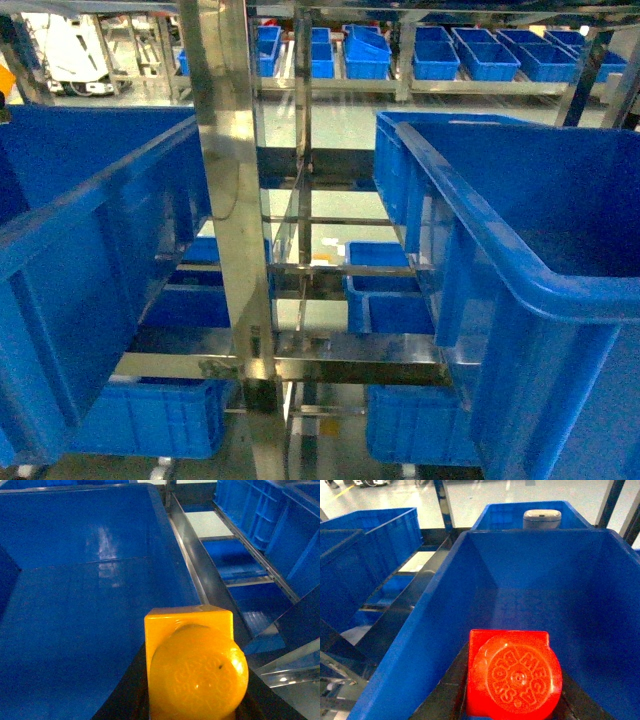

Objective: Sort and place red and yellow blocks in left bins

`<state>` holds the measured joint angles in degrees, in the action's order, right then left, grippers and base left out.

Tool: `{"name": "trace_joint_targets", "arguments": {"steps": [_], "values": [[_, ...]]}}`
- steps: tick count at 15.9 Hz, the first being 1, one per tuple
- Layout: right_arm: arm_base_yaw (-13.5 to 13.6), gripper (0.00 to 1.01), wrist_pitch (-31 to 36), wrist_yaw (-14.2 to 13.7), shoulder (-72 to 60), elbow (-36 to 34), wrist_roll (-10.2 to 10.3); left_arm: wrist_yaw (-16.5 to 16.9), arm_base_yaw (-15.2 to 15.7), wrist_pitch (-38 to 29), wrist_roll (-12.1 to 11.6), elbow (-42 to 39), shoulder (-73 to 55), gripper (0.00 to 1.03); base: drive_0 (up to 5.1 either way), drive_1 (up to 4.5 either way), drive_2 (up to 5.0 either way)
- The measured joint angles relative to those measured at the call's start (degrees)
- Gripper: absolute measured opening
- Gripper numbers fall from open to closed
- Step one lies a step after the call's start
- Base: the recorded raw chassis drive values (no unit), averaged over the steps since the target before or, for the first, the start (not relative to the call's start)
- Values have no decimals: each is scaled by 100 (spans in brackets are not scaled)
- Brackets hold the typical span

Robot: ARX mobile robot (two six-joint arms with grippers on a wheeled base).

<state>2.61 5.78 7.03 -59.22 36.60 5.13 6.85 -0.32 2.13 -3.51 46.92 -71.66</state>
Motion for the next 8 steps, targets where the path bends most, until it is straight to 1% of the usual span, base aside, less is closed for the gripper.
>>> {"name": "trace_joint_targets", "arguments": {"steps": [3, 5, 6, 7, 8], "values": [[0, 28, 2, -13, 9, -2, 0, 22, -9, 2, -2, 0, 15, 28, 0, 0, 0], [-7, 28, -39, 35, -212, 85, 175, 2, 9, 0, 0, 0, 15, 28, 0, 0, 0], [-2, 28, 155, -33, -629, 299, 205, 7, 2, -7, -2, 0, 15, 28, 0, 0, 0], [-4, 28, 269, -74, -1117, 590, 186, 24, -13, -4, -2, 0, 15, 28, 0, 0, 0], [-46, 28, 299, -33, -1617, 927, 166, 22, -11, -4, -2, 0, 15, 28, 0, 0, 0]]}}
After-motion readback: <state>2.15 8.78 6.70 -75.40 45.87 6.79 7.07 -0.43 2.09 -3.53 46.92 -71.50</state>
